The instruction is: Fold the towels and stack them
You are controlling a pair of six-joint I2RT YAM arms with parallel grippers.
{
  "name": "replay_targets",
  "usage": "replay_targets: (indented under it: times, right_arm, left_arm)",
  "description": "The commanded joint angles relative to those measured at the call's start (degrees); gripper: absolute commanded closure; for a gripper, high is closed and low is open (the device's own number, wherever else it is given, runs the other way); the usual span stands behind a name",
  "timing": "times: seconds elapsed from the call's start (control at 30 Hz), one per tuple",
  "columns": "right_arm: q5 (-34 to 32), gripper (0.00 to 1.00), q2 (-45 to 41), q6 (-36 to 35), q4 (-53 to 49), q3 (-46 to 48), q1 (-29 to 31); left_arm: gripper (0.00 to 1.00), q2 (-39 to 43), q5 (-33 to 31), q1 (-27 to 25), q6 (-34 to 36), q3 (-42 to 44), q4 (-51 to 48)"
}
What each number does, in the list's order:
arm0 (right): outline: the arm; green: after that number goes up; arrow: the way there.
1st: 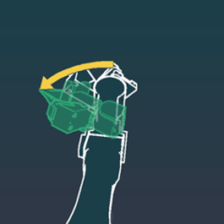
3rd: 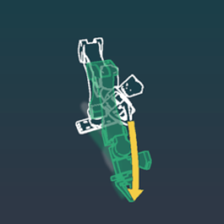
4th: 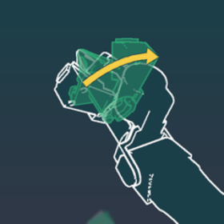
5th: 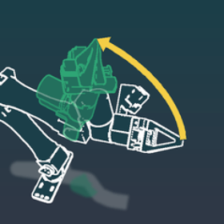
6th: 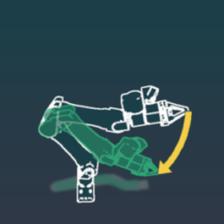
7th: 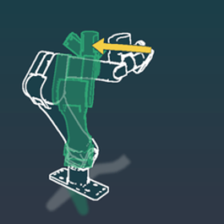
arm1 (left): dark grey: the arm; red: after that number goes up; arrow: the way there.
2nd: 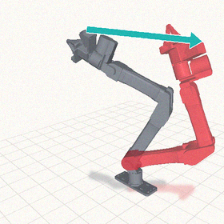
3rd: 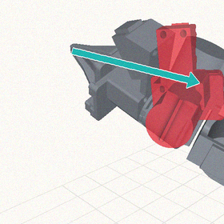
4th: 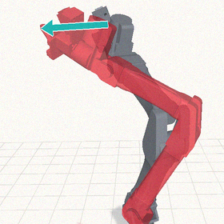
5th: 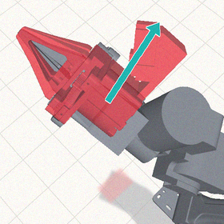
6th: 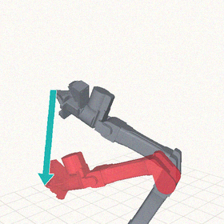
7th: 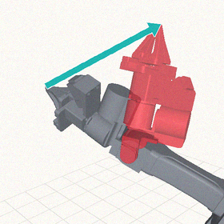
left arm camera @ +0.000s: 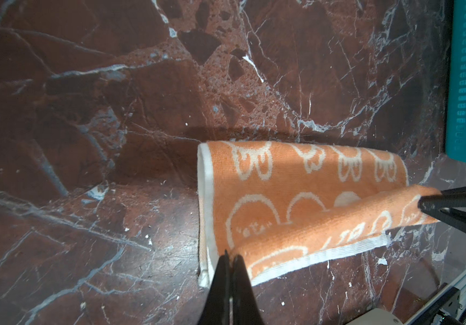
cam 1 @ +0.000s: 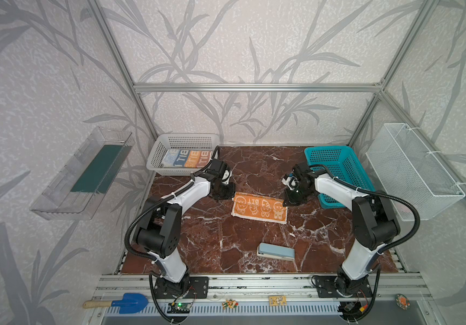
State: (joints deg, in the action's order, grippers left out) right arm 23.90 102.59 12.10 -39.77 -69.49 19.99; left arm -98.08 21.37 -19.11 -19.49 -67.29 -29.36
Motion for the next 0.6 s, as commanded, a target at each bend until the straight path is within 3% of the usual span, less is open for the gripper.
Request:
replay_targets:
  times: [0.0, 0.23, 0.4, 0.47, 0.57]
  right_arm:
    - [-1.0, 1.00, 0.0, 0.6, -0.1, 3.0, 0.5]
    - [-0.6, 1.00, 2.5, 1.1, 2.4, 4.6, 0.8]
    - [-0.7, 0.93, 3.0, 1.5, 2.9, 4.8, 1.1]
    - [-0.7, 0.87, 2.7, 1.5, 2.6, 4.4, 1.1]
    - [-0.7, 0.77, 1.4, 1.7, 1.7, 3.4, 1.2]
  left_arm:
    - [1.00, 0.2, 0.0, -0.4, -1.0, 1.9, 0.3]
    - [1.00, -2.1, -0.1, -1.4, -1.8, 3.6, 2.1]
    - [1.00, -3.4, 0.3, -1.6, -2.1, 3.4, 2.3]
    - [0.94, -3.4, 0.3, -1.8, -2.0, 2.9, 1.9]
    - [0.77, -2.7, 0.3, -2.0, -2.0, 1.6, 0.7]
